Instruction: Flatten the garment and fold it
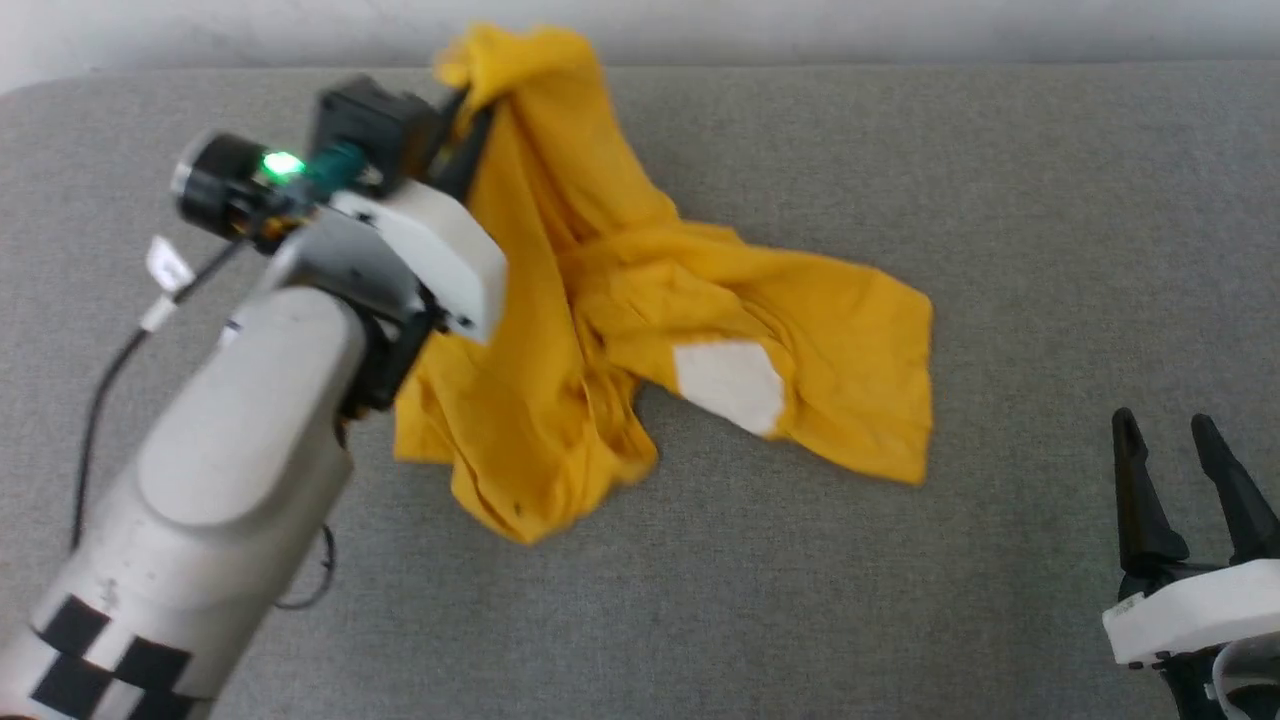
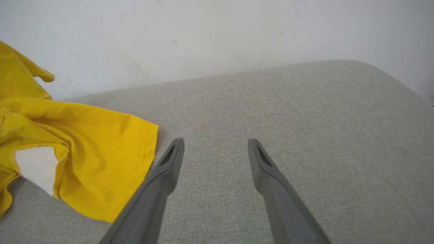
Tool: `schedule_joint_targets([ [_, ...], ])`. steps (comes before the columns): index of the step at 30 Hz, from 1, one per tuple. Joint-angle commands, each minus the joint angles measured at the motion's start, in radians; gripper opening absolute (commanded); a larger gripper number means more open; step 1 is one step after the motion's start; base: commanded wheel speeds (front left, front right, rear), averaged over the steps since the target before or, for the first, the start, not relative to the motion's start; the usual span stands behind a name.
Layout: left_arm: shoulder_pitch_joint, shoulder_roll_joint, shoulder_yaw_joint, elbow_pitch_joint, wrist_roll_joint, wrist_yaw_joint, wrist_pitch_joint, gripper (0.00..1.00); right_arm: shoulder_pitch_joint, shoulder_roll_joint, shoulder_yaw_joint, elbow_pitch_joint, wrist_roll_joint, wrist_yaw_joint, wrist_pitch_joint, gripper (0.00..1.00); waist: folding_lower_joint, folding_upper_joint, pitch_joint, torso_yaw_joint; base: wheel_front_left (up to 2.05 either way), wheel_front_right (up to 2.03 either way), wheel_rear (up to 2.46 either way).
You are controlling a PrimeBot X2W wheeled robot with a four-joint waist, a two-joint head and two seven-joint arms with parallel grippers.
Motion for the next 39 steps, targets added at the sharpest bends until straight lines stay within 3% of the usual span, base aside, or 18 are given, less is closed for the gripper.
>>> schedule_joint_targets([
  [1,-0.020,0.014,0.012,0.012,0.005,0.006,-0.011,0.00,-0.019,0.002,0.000,-0.002,0.006,-0.001,-0.010,1.00,-0.0002,0.0000,0.021,-0.020,0.00,0.00,0.00],
  [4,-0.041,0.043,0.029,0.081,0.005,-0.001,-0.018,0.02,-0.026,0.002,0.006,0.004,0.008,-0.001,-0.014,1.00,-0.0002,0.0000,0.041,-0.040,0.00,0.00,0.00],
  [5,-0.042,0.048,0.033,0.109,0.001,-0.004,-0.019,0.12,-0.029,0.002,0.009,0.007,0.009,-0.001,-0.016,1.00,-0.0002,0.0000,0.048,-0.047,0.00,0.00,0.00],
  [7,-0.039,0.053,0.039,0.163,-0.006,-0.006,-0.032,0.47,-0.035,0.002,0.013,0.012,0.011,-0.001,-0.021,1.00,-0.0002,0.0000,0.059,-0.057,0.00,0.00,0.00],
  [8,-0.036,0.052,0.043,0.188,-0.012,-0.006,-0.042,0.87,-0.037,0.002,0.014,0.014,0.012,-0.001,-0.022,1.00,-0.0002,0.0000,0.064,-0.061,0.00,0.00,0.00],
  [9,-0.031,0.044,0.055,0.210,-0.023,0.002,-0.056,1.00,-0.039,0.002,0.014,0.016,0.012,-0.001,-0.024,1.00,-0.0002,0.0000,0.068,-0.064,0.00,0.00,0.00],
  [15,-0.020,0.004,0.087,0.257,-0.053,0.007,-0.187,1.00,-0.040,0.002,-0.003,0.020,0.003,-0.001,-0.024,1.00,-0.0002,0.0000,0.059,-0.049,0.00,0.00,0.00],
  [22,0.077,-0.004,0.131,0.115,-0.073,0.046,-0.309,1.00,-0.017,0.002,0.000,0.023,-0.002,-0.001,-0.014,1.00,-0.0002,0.0000,-0.003,-0.009,0.00,0.00,0.00],
  [26,0.246,0.016,0.155,-0.051,-0.077,0.103,-0.332,1.00,0.007,0.002,0.004,0.027,0.000,-0.001,-0.003,1.00,-0.0002,0.0000,-0.039,0.023,0.00,0.00,0.00],
  [29,0.404,0.032,0.187,-0.167,-0.071,0.174,-0.341,1.00,0.019,0.002,0.012,0.026,0.000,-0.001,0.005,1.00,-0.0002,0.0000,-0.058,0.035,0.00,0.00,0.00],
  [33,0.626,0.018,0.236,-0.317,-0.084,0.242,-0.348,1.00,0.034,0.002,0.024,0.025,0.003,-0.001,0.012,1.00,-0.0002,0.0000,-0.078,0.044,0.00,0.00,0.00],
  [36,0.773,-0.012,0.276,-0.414,-0.070,0.272,-0.349,1.00,0.049,0.002,0.031,0.031,0.008,-0.001,0.014,1.00,-0.0002,0.0000,-0.094,0.049,0.00,0.00,0.00],
  [39,0.891,-0.056,0.305,-0.486,-0.053,0.271,-0.349,1.00,0.068,0.002,0.029,0.043,0.015,-0.001,0.011,1.00,-0.0002,0.0000,-0.113,0.060,0.00,0.00,0.00],
])
